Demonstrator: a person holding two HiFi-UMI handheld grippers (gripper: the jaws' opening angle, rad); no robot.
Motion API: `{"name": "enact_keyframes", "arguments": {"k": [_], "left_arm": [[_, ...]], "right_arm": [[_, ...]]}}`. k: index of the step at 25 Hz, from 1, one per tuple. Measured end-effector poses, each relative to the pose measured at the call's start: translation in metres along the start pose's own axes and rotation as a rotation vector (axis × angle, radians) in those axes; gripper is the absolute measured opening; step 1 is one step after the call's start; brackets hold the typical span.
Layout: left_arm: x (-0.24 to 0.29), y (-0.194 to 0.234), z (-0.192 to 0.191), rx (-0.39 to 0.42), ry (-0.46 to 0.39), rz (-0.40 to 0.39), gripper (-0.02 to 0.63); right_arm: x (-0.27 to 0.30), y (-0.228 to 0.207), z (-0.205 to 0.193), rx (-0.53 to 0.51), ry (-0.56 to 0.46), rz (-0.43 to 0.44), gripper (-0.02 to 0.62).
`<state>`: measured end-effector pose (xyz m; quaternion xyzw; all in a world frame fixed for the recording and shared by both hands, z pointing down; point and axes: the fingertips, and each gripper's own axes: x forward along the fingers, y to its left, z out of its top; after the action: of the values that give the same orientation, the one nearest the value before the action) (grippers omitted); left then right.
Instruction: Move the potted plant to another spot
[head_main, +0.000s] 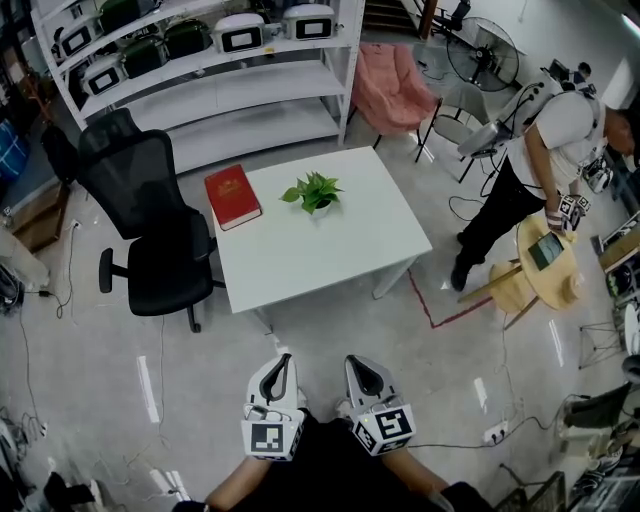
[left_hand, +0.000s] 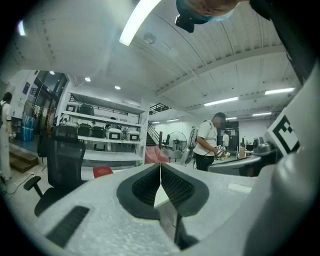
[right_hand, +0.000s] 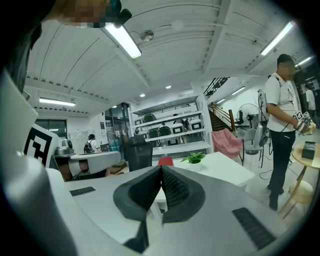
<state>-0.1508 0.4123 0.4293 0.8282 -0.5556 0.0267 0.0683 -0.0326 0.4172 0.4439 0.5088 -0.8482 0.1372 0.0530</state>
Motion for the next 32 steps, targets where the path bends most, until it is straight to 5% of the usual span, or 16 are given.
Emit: {"name": "enact_keyframes", "arguments": {"k": [18,32], "left_arm": [[-0.003,0.059,-0.015,0.002,0.017,-0.073,0.020],[0.071,0.076,-0.007,0.012,0.012,-0.046,0.019]], "right_arm": [[0.034,0.045,-0.013,-0.007,-0.007,-0.056,0.011],[0.103,-0.007,0.001,0.022,-0.011,-0.037,0.011]]}}
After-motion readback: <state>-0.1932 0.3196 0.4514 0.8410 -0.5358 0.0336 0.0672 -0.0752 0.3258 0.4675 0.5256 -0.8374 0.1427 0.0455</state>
